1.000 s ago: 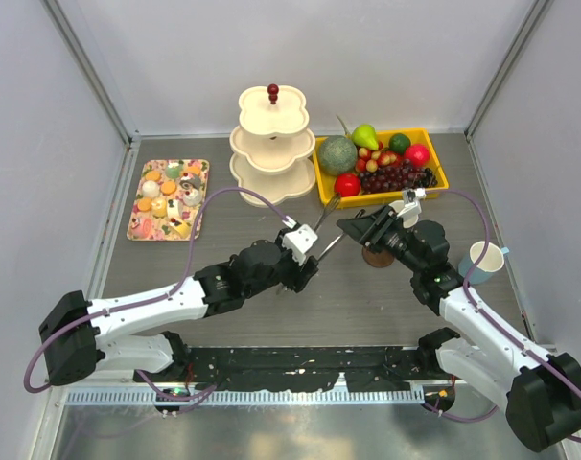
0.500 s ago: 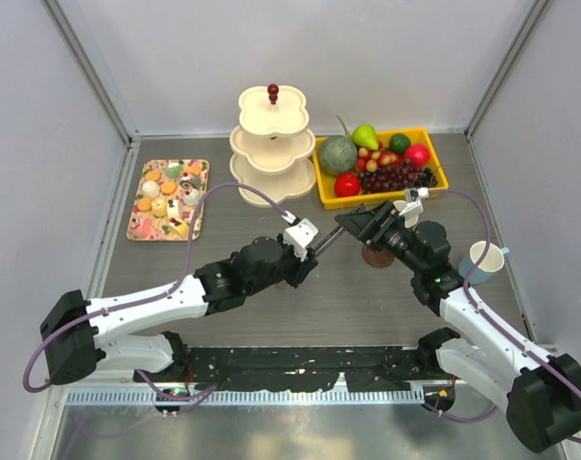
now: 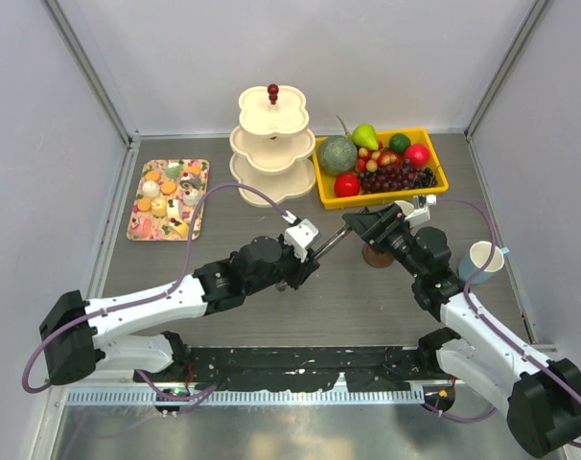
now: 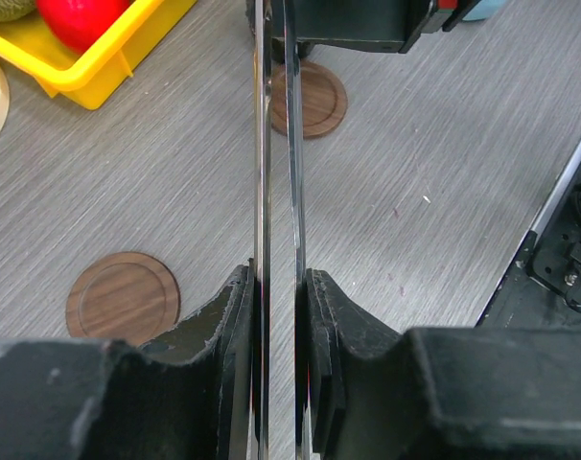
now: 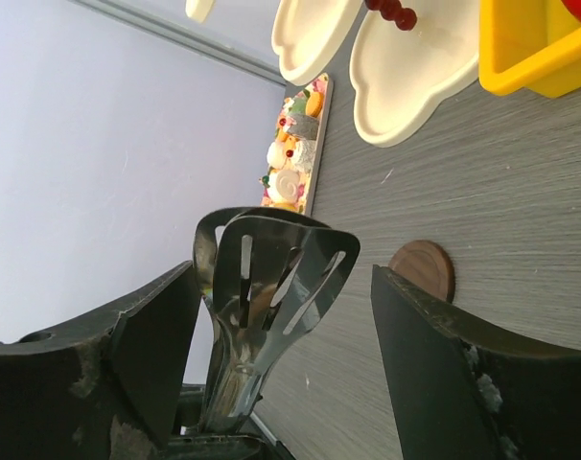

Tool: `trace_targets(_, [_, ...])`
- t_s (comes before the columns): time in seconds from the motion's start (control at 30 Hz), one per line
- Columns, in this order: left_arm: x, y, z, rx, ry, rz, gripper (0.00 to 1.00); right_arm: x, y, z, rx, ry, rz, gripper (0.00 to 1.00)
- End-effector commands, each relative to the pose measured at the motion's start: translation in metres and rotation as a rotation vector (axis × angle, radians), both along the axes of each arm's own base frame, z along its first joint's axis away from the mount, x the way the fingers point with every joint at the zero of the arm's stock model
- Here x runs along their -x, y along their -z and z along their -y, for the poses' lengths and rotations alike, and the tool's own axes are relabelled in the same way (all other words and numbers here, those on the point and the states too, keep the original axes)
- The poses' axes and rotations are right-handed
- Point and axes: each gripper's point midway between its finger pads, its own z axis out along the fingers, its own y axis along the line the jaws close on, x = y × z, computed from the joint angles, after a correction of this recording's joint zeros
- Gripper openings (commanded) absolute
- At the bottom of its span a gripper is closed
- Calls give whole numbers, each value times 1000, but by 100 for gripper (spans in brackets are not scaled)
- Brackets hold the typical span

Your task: Serve the afternoon tea

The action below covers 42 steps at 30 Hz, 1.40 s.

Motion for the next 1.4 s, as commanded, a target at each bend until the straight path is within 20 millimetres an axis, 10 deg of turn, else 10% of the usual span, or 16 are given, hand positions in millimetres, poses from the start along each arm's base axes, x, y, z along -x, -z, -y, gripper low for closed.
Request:
trace_targets(0.0, [4,-31,9,96,38,32,13,-7,-20,4,-68,42,61,76])
trace_targets(0.3, [6,-27,11,79,42,8,11,-6,-26,8,-95,50,72,50])
trace_targets(0.53, [2,-28,12,75,32,9,47,-2,-22,9,-98,46,57,26])
trace_targets(0.77, [-3,-25,18,61,28,5,64,0,-23,7,-112,30,55,23])
trace_targets(1.37, [-6,-8,27,-20,68,-96,60,2,-21,6,-127,18,52,23])
